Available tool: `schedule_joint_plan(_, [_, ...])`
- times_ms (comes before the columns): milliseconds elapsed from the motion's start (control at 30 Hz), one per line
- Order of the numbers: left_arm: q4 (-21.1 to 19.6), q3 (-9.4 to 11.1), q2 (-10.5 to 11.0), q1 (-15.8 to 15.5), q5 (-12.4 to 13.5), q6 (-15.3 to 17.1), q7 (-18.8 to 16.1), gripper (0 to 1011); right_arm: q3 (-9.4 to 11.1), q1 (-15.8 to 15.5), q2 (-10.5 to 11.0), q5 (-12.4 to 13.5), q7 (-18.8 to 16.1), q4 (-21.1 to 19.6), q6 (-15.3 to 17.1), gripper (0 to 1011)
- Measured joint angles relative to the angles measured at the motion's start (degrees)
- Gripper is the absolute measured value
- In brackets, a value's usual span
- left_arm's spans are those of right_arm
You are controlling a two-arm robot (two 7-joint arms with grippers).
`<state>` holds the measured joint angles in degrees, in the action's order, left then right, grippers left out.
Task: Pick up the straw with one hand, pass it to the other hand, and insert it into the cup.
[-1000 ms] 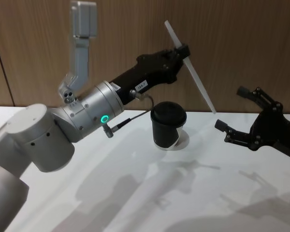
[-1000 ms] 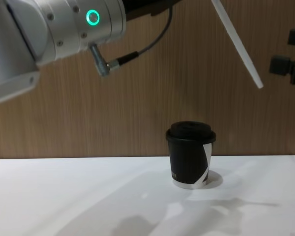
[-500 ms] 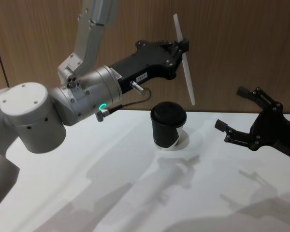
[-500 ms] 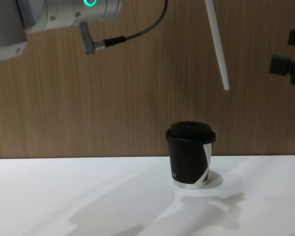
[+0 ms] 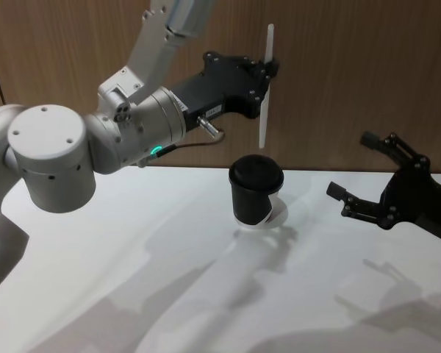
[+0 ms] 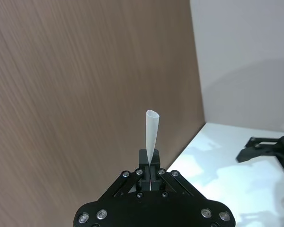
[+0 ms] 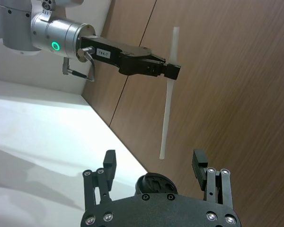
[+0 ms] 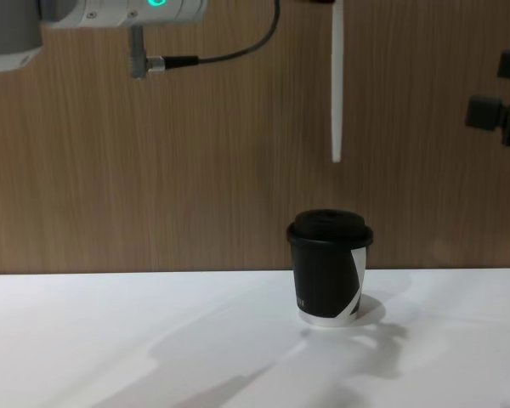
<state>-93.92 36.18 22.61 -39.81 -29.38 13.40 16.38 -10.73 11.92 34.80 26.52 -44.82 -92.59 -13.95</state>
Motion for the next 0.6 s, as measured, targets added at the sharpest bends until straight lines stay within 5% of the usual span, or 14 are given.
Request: schedule_joint_plan(600, [6.3, 1.3, -2.3, -1.7, 3.5, -0.4, -0.7, 12, 0.0, 0.0, 0.0, 0.0, 0.0, 0.0, 0.0, 1001])
